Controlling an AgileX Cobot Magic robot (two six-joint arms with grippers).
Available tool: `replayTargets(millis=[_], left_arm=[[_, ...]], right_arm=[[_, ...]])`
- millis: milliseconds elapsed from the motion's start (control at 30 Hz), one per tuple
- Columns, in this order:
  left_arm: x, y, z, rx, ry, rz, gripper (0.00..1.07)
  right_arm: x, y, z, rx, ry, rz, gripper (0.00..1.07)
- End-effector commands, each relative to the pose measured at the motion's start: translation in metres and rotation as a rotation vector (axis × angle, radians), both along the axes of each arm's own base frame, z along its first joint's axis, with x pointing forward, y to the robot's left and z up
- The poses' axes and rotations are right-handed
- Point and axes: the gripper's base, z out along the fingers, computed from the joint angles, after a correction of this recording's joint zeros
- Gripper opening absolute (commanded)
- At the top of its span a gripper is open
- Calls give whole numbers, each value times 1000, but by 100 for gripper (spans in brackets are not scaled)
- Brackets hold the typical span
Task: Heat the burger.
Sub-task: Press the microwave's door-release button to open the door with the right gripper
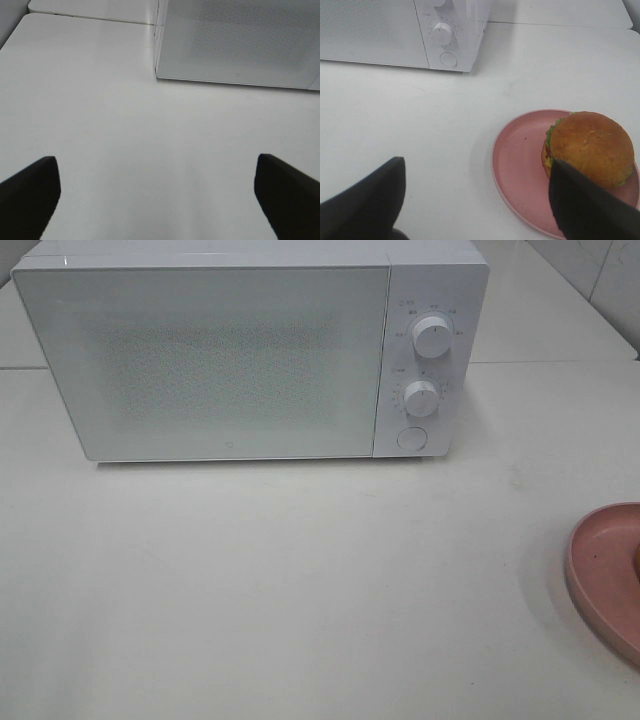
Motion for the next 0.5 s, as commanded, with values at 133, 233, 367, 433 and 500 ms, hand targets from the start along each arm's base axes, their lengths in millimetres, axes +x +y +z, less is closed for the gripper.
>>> replayTargets(millis=[133,233,367,433,500], left_arm=[[-2,0,0,6,-21,-5,98],[-2,0,0,6,-21,-5,98],[-2,0,0,6,-21,-5,98],[-2,0,0,6,-21,-5,98],[-2,0,0,6,-21,-5,98]], right_arm=[[-3,0,0,-11,-27,9,76],[-3,0,0,-11,-27,9,76],[-3,0,0,-11,-27,9,76],[-3,0,0,-9,-27,10,76],[-3,0,0,-6,-28,12,76]])
